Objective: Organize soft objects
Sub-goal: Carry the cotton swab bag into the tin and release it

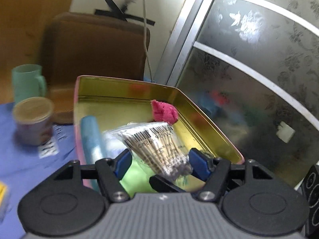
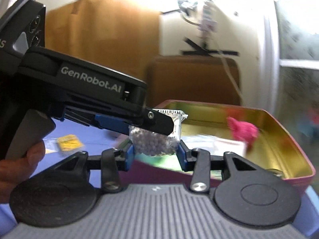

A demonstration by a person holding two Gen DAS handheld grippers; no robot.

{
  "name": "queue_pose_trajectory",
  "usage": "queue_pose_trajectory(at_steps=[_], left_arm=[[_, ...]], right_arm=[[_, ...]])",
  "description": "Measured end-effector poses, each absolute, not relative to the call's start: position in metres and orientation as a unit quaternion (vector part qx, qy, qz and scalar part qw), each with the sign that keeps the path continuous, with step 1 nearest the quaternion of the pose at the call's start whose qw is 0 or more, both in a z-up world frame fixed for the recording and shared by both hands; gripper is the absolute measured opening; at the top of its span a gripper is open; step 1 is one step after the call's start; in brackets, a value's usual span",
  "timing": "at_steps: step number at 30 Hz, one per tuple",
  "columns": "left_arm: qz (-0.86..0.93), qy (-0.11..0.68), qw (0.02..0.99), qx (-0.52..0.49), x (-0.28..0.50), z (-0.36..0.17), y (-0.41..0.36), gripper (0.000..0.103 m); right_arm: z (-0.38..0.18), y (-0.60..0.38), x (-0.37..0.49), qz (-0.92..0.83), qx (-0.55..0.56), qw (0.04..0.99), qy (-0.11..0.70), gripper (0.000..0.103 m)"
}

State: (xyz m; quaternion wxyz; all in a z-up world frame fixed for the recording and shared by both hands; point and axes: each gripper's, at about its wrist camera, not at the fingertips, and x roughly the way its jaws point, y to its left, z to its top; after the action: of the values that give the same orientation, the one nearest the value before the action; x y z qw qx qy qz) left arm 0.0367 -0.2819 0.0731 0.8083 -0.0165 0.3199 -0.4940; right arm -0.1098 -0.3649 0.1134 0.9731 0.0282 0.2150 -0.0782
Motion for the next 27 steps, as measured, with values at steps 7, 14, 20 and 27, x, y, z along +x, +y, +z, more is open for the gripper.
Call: queue_pose_trajectory(at_steps=[7, 14, 20, 27], left_arm=[[-0.414, 0.322, 0.850, 0.039, 0.061, 0.070, -0.339, 0.082], [-0.403, 0.296, 0.865, 0.048, 0.049, 0.074, -0.328, 0.094], [-0.397, 0.271, 0.873, 0.080, 0.024, 0.082, -0.318, 0.094], [-0.384, 0.260, 0.883, 0.077, 0.002, 0.089, -0.280, 0.096]], right_arm=[[0.095, -0.409, -0.053, -0.175, 0.005, 0.950, 0.259, 0.054], [0.098, -0.429, -0.090, -0.186, 0.070, 0.957, 0.212, 0.059], [0.098, -0.437, -0.109, -0.198, 0.131, 0.951, 0.197, 0.059], [0.104, -0.425, -0.121, -0.178, 0.171, 0.949, 0.195, 0.059]])
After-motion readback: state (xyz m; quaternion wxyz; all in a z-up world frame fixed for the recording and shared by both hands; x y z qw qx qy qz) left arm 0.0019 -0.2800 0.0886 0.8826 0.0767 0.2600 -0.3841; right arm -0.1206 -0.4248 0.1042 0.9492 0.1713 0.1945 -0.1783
